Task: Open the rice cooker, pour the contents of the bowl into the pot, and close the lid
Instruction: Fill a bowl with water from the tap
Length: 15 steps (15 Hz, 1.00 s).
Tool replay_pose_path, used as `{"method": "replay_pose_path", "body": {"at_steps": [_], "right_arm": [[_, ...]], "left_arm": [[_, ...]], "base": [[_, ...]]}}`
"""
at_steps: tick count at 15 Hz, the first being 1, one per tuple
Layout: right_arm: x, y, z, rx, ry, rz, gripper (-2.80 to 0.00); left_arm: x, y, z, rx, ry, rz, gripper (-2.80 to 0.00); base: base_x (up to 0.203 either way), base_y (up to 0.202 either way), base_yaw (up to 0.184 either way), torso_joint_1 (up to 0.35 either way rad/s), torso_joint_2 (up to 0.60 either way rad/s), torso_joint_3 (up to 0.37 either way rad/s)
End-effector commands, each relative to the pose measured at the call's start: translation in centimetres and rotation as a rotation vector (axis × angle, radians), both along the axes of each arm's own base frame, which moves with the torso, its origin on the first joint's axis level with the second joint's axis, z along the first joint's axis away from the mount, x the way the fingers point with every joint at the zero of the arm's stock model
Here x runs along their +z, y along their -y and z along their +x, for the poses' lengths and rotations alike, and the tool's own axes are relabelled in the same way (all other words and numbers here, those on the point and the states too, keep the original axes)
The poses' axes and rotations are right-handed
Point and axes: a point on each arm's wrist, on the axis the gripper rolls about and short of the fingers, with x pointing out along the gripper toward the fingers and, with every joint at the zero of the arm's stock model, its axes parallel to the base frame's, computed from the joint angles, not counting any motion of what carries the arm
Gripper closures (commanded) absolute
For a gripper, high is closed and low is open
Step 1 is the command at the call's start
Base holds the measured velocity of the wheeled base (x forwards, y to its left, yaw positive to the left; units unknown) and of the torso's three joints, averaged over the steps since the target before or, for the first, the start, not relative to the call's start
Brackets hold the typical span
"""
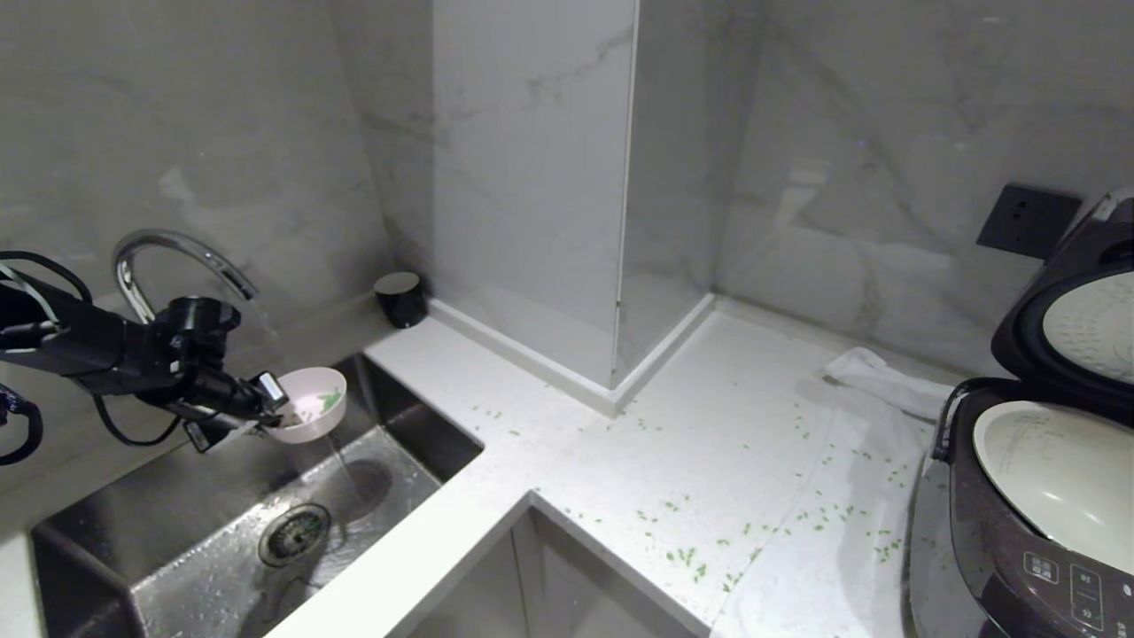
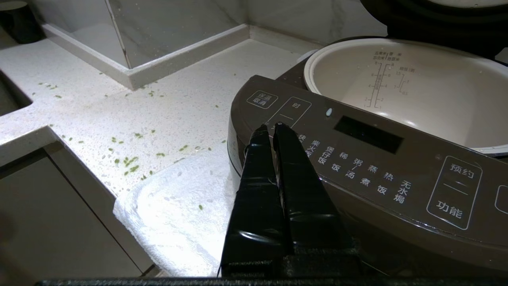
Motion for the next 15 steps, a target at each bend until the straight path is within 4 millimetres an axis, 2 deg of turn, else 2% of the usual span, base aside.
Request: {"method": "replay_pose_path", "body": {"at_steps": [1,3,7,15], "right_arm": [[0.0,0.0,0.0,0.002,-0.001,0.0,0.0],[0.0,0.0,0.0,0.001,-0.001,0.0,0.0],[0.0,0.0,0.0,0.001,-0.001,0.0,0.0],[0.0,0.0,0.0,0.002,-0.001,0.0,0.0]], "left_arm": [[-1.2,-0.8,0.7,0.025,-0.014,0.006,0.0],[-1.5,-1.0,1.2,0.046,-0.013,0.032,0.0],[-2.2,-1.7,3.7,0.203,0.042,0.033,0.0],[-1.7,-1.1,4.2,0.225,0.068,0.01,0.0]], "base": [[0.0,0.0,0.0,0.0,0.0,0.0],[0.0,0.0,0.0,0.0,0.0,0.0],[0.0,0.0,0.0,0.0,0.0,0.0],[0.0,0.0,0.0,0.0,0.0,0.0]]}}
